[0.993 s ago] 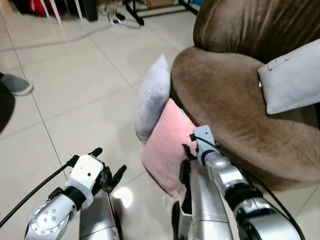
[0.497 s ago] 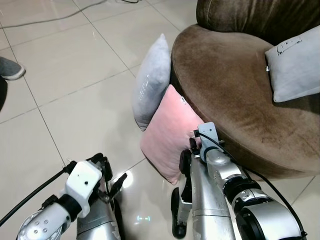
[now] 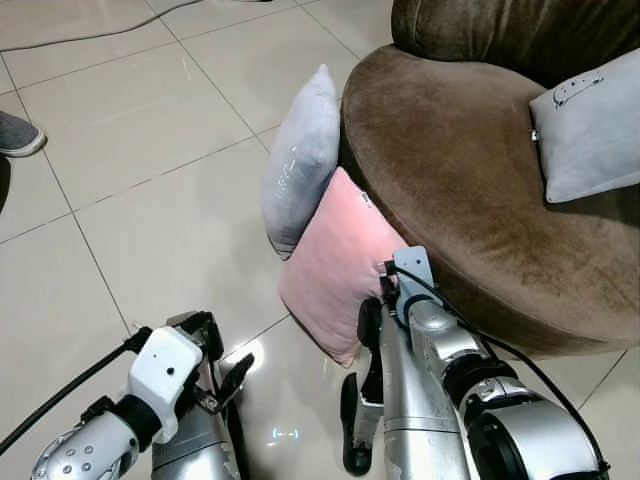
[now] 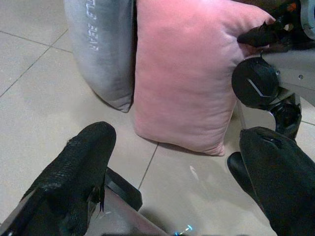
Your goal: Move the pillow to the sofa from floor
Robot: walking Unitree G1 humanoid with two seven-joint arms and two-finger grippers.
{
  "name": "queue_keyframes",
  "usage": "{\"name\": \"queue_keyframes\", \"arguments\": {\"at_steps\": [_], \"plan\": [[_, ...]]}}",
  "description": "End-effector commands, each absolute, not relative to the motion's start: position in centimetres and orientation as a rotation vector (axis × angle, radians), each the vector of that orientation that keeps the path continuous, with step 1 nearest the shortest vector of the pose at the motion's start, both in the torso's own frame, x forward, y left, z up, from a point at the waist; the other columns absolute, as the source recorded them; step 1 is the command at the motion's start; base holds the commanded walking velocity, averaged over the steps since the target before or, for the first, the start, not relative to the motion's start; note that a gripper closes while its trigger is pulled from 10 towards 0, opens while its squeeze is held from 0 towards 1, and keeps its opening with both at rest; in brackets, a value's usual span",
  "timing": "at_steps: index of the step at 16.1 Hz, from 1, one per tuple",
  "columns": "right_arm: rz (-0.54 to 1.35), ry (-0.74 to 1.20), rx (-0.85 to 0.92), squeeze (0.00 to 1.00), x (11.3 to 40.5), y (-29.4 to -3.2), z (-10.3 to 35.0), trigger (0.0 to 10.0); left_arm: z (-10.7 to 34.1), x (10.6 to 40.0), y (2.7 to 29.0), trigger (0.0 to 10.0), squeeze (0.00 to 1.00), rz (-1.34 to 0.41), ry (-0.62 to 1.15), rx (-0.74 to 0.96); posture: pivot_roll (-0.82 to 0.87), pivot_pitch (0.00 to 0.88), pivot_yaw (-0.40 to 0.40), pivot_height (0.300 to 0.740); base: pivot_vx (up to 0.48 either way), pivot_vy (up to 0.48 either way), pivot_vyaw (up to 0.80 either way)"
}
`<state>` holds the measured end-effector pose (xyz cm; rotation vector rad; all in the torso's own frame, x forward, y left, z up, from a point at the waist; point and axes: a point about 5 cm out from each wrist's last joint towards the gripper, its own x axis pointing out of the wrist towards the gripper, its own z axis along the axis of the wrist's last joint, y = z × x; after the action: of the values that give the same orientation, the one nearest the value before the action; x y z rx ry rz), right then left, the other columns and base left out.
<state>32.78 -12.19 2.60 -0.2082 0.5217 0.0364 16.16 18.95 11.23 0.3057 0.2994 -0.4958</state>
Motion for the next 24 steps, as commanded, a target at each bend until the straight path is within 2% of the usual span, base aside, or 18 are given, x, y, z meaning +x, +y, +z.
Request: {"name": "queue_keyframes", "arguments": {"at_steps": [1, 13, 19, 21, 22, 24], "plan": [[0.033, 0.563, -0.192, 0.0, 32.1, -12.4, 1.7, 0.0, 11.2, 15.9, 18.7, 10.0, 1.0, -0.512, 0.304, 0.301, 0.02, 0.269, -0.106, 0.458, 0.0, 0.0, 0.0], [0.046, 0.56, -0.194, 0.0, 32.3, -12.1, 1.9, 0.0, 10.9, 16.5, 18.3, 10.0, 1.0, -0.521, 0.301, 0.296, 0.02, 0.231, -0.102, 0.458, 0.0, 0.0, 0.0], [0.108, 0.547, -0.182, 0.0, 32.4, -11.2, 2.0, 0.0, 10.7, 17.5, 18.3, 10.0, 1.0, -0.493, 0.281, 0.295, 0.03, 0.156, -0.094, 0.458, 0.0, 0.0, 0.0], [0.253, 0.505, -0.228, 0.0, 31.8, -10.1, 1.7, 0.0, 10.6, 17.9, 18.4, 10.0, 1.0, -0.471, 0.269, 0.293, 0.03, 0.116, -0.078, 0.458, 0.0, 0.0, 0.0], [0.268, 0.502, -0.235, 0.0, 31.7, -10.0, 1.7, 0.0, 10.6, 18.0, 18.4, 10.0, 1.0, -0.47, 0.268, 0.293, 0.03, 0.112, -0.076, 0.458, 0.0, 0.0, 0.0], [0.424, 0.469, -0.338, 0.0, 30.8, -9.6, 1.2, 0.0, 10.5, 18.7, 18.3, 10.0, 1.0, -0.464, 0.254, 0.293, 0.02, 0.096, -0.064, 0.458, 0.0, 0.0, 0.0]]}}
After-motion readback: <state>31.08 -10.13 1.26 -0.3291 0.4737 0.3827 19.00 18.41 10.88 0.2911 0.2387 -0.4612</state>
